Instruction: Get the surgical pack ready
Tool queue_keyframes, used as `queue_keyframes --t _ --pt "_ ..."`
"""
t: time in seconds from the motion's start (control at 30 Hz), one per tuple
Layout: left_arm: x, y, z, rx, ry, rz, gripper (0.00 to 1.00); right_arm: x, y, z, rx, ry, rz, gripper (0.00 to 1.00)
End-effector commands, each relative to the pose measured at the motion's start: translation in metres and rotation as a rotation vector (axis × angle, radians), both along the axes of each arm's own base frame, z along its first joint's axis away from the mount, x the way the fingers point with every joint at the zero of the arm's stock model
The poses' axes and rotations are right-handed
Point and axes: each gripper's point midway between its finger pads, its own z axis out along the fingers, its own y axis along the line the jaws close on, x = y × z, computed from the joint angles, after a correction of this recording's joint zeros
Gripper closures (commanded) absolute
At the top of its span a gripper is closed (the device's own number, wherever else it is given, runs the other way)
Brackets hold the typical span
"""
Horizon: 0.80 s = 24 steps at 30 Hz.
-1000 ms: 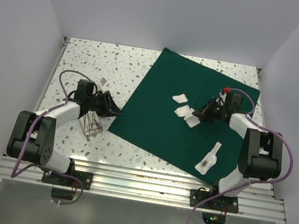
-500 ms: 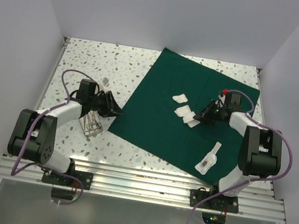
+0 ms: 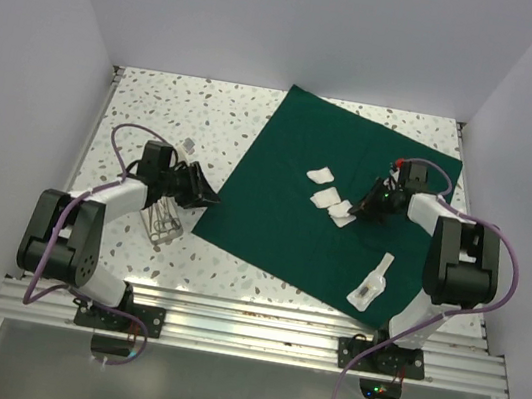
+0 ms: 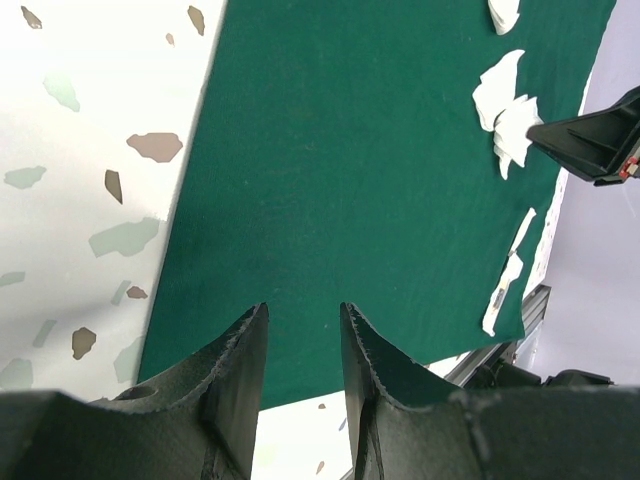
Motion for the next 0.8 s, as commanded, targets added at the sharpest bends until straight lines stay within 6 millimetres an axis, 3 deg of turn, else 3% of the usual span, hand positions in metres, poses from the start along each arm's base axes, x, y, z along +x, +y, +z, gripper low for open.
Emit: queue_keyframes --t 0.0,0.6,0.77 --pt "0.0171 -0.0054 0.0169 -0.013 -0.084 -0.016 0.61 0.006 -0.0088 0.0008 -0.051 -0.005 0.005 1.0" --pt "0.0168 -0.0074 0.0096 -0.017 -0.068 -0.029 0.61 -0.0009 -0.0138 -0.0069 -0.083 0.018 0.004 1.0" --pt "0.0165 -0.0073 0.0077 -0.016 -0.064 -0.03 0.61 -0.0016 -0.0167 -0.0037 -0.103 0.015 -0.002 0.93"
